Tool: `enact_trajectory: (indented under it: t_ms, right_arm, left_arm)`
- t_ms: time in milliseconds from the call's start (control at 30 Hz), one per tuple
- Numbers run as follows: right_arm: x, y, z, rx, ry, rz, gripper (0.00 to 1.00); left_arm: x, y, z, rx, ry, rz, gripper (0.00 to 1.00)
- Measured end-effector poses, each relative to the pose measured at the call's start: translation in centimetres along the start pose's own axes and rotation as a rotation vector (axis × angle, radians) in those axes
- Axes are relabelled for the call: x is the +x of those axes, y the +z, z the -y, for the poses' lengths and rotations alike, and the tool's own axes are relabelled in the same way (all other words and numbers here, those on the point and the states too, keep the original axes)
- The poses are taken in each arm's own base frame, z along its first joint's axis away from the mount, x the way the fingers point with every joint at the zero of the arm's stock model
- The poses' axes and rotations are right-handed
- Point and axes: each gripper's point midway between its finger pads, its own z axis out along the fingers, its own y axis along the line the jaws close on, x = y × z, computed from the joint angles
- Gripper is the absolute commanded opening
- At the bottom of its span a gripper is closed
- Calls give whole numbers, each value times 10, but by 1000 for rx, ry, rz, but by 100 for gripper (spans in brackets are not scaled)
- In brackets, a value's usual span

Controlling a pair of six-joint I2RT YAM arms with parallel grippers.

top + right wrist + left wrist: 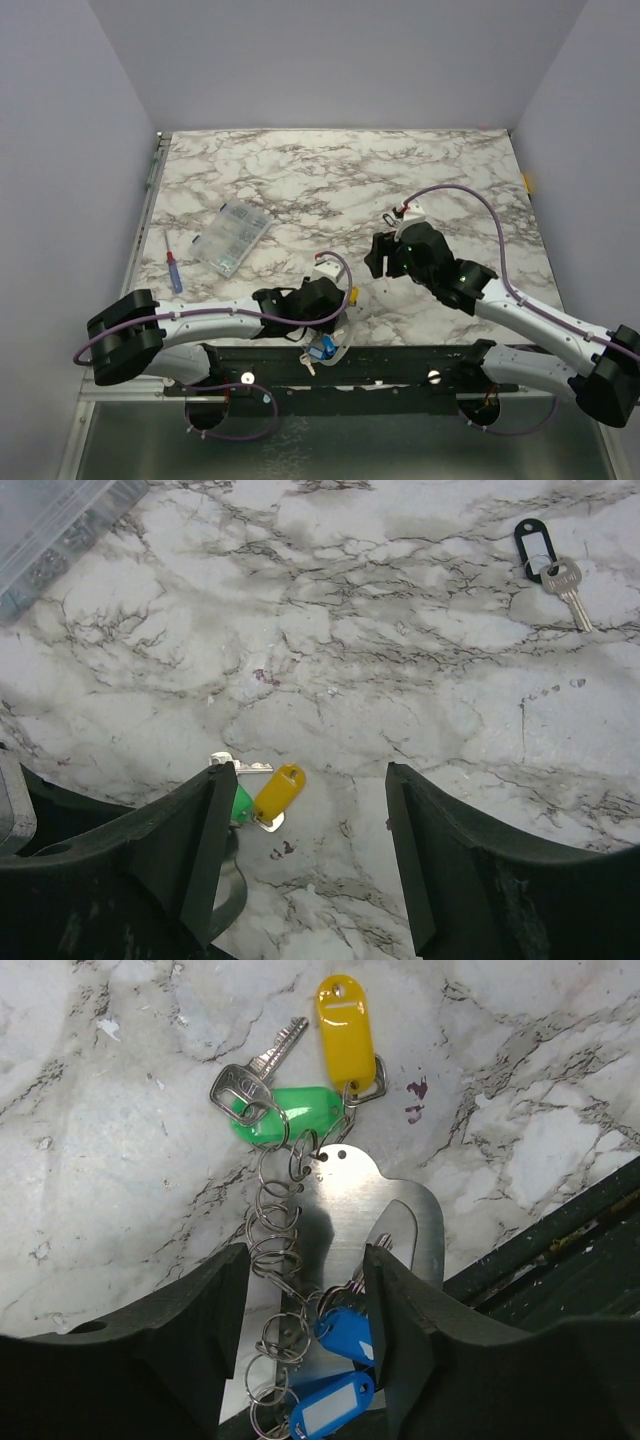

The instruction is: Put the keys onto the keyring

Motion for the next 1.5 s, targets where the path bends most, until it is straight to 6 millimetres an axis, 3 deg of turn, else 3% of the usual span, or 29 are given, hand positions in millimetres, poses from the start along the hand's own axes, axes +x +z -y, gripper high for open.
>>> enact_trajectory:
  t_ms: [133,433,533,700,1100,1267,1400,1500]
  right_arm:
    - [4,2,-2,-9,-3,-16,70]
    - [7,4,-3,-16,-5,-31,69]
    - [8,5,-3,-15,-6,-35,69]
    - [13,8,-2,-9,-10,-52,69]
    - [16,10,-2,-5,-13,-62,69]
    - [16,11,-2,-5,-13,-64,69]
    - [16,11,-2,-4,-13,-64,69]
    - [16,11,-2,-5,-13,-65,69]
  left_arm:
    - [-6,3,0,2,8,28,45]
    - [-4,18,-15,-63,-1,16,44]
    - [-5,19,-16,-65,-7,21,35]
    - [-12,22,-15,-56,-22,44,31]
    - [-3,28,-19,-60,-36,18,31]
    - [0,30,-17,-47,-48,4,17]
    - [2,31,-14,-36,-59,-7,0]
    - [1,31,-12,-28,-67,-5,0]
